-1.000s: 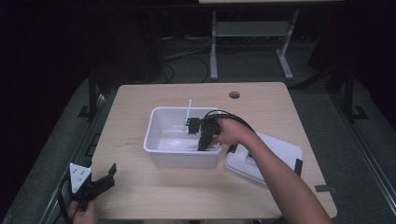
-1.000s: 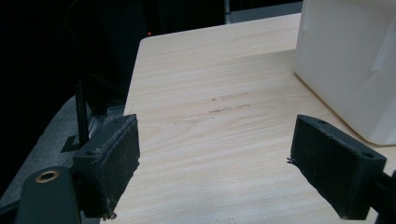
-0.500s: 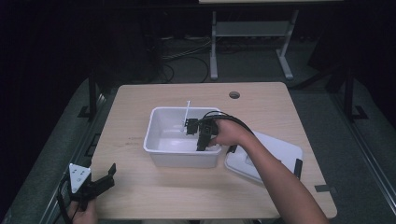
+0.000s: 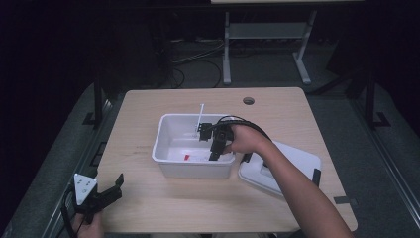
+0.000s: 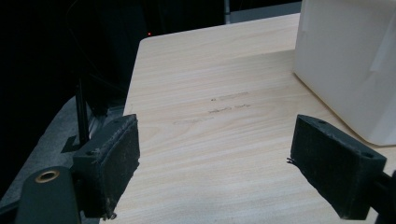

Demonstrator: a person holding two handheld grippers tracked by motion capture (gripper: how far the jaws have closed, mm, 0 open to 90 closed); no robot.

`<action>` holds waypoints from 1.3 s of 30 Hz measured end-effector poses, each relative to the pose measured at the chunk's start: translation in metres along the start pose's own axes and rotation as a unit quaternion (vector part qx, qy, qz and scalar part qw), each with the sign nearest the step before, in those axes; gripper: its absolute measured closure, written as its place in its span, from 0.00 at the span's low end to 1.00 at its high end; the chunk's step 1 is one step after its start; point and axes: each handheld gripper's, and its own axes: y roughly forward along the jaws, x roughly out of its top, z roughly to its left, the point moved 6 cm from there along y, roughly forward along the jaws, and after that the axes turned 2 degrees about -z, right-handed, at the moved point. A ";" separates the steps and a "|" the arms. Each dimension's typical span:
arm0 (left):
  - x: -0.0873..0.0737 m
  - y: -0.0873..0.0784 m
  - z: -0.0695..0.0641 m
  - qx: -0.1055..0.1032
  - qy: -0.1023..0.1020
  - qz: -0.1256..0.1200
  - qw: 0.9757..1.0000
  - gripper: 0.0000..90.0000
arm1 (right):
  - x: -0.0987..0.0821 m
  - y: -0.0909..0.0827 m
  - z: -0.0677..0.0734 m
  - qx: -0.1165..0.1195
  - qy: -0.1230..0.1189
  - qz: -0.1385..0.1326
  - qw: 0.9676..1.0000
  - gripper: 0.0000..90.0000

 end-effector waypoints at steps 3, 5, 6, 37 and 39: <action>0.000 0.000 0.000 -0.001 0.001 0.000 1.000 0.17 | -0.002 -0.004 0.000 -0.005 0.002 0.000 1.000 0.61; 0.000 0.000 -0.001 -0.001 0.000 0.000 1.000 0.17 | -0.003 -0.005 0.000 -0.007 0.005 0.000 1.000 0.60; 0.000 0.000 -0.001 -0.001 0.000 -0.001 1.000 0.17 | -0.003 -0.006 0.000 -0.007 0.005 -0.002 1.000 0.60; 0.000 0.001 -0.003 -0.002 0.004 0.001 1.000 0.17 | -0.020 -0.064 0.002 -0.039 0.027 -0.025 0.999 0.41; 0.001 0.001 -0.003 -0.002 0.004 -0.001 1.000 0.17 | -0.023 -0.068 0.002 -0.040 0.032 -0.028 0.998 0.41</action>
